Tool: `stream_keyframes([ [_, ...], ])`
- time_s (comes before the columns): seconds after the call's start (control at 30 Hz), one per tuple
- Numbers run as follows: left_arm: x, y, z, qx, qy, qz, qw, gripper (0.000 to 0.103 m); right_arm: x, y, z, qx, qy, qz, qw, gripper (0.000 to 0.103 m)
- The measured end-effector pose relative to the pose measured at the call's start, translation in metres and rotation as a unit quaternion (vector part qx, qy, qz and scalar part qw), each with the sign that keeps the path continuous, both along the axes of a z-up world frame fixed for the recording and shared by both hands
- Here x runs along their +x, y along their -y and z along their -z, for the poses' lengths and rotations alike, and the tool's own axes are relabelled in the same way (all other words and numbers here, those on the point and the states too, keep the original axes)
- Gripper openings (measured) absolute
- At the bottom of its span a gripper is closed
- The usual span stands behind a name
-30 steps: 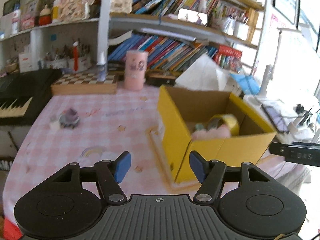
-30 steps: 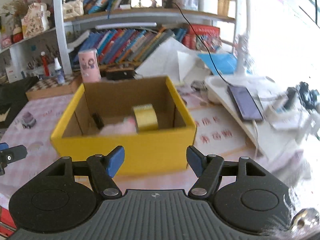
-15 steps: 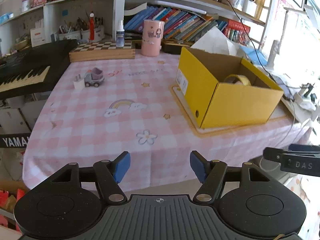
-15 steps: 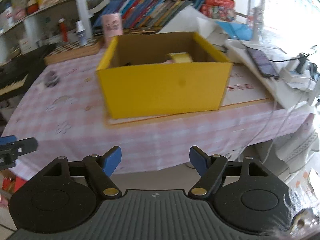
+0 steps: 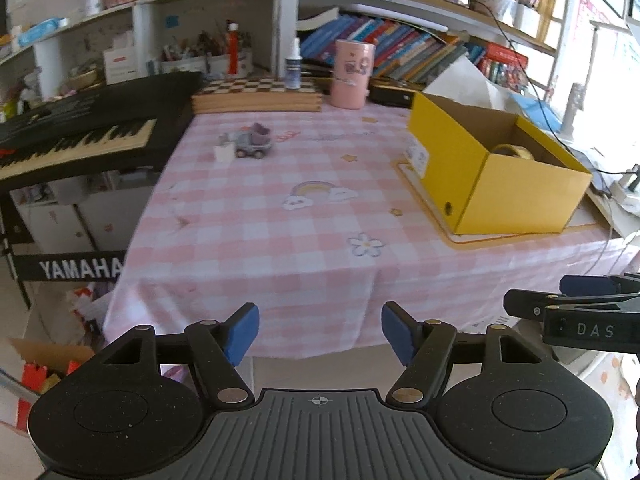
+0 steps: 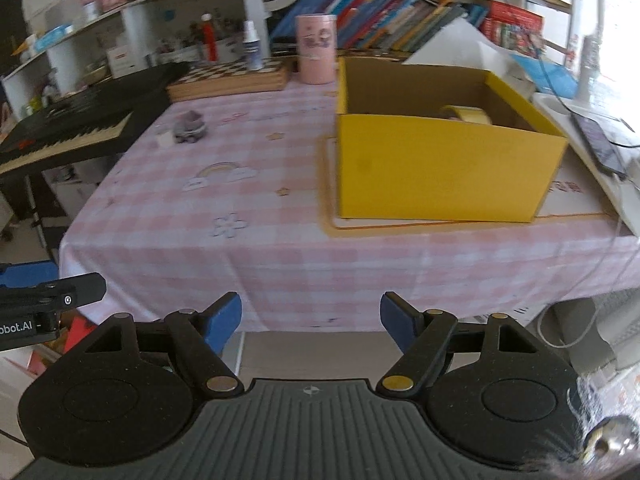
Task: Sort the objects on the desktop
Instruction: 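Withdraw both tools from the box and move toward the toy car and white plug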
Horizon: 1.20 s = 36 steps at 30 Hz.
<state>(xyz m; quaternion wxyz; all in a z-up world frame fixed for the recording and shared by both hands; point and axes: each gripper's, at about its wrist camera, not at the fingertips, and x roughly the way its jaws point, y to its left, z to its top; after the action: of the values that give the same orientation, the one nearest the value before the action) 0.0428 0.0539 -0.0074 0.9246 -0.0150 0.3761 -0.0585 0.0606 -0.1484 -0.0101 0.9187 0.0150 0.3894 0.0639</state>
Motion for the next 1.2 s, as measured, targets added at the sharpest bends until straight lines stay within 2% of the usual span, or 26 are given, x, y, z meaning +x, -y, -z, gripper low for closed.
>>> stream_keyframes([
  [0.7,-0.004,-0.051,-0.008,-0.008,0.026,-0.040,0.9988,0.071,0.010,-0.065,-0.013,-0.013,0.026,-0.068,0.997,0.075],
  [1.2,0.021,-0.068,-0.002,-0.009,0.026,-0.063,0.9977,0.071,0.050,-0.092,-0.007,-0.014,0.034,-0.104,0.994,0.074],
])
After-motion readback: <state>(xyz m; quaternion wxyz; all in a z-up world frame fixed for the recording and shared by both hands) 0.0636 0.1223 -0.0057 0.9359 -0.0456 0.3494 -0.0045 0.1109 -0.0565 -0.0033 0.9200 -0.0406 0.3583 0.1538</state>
